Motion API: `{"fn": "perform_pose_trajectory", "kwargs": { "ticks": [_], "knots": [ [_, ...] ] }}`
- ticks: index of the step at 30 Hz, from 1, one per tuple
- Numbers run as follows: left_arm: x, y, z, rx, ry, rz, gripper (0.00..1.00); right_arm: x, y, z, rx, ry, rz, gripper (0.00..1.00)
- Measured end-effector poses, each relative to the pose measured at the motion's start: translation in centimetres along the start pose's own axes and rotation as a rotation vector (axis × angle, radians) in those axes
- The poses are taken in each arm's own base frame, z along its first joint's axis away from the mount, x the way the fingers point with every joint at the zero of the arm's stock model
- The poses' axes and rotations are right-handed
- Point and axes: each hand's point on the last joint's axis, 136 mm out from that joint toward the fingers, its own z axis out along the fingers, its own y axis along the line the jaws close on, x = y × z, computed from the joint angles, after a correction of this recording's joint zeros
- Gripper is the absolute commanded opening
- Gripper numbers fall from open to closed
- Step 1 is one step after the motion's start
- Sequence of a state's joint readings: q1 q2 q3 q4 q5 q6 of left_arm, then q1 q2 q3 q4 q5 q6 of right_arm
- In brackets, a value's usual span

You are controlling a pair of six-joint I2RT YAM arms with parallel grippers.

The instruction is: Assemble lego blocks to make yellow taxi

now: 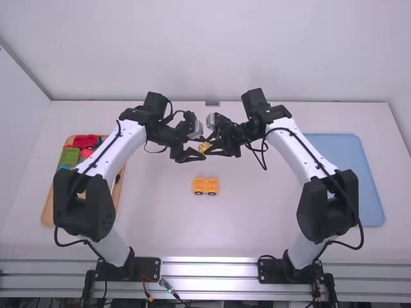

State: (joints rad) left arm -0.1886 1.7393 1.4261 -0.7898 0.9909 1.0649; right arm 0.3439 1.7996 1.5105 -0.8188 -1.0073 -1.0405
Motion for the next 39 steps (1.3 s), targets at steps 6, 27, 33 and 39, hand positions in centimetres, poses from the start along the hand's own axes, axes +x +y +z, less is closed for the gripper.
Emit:
{"fn": "perform_pose_trajectory", "kwargs": {
  "ticks": [6, 27, 33, 39],
  "knots": [
    [0.1, 0.1, -0.2, -0.004, 0.000, -0.007, 0.52, 0.0, -0.1, 0.0, 0.003, 0.003, -0.002, 0.22],
    [-0.4, 0.2, -0.1, -0.003, -0.021, 0.020, 0.28, 0.1, -0.4, -0.3, 0.018, 0.009, -0.007, 0.99],
    [2.9, 0.1, -0.3, -0.033, 0.149, -0.040, 0.30, 0.5, -0.7, -0.4, 0.034, 0.029, -0.004, 0.99],
    [8.3, -1.5, -1.3, -0.017, 0.418, -0.050, 0.16, 1.7, -1.9, -1.6, 0.088, 0.059, 0.070, 0.99]
  ]
}}
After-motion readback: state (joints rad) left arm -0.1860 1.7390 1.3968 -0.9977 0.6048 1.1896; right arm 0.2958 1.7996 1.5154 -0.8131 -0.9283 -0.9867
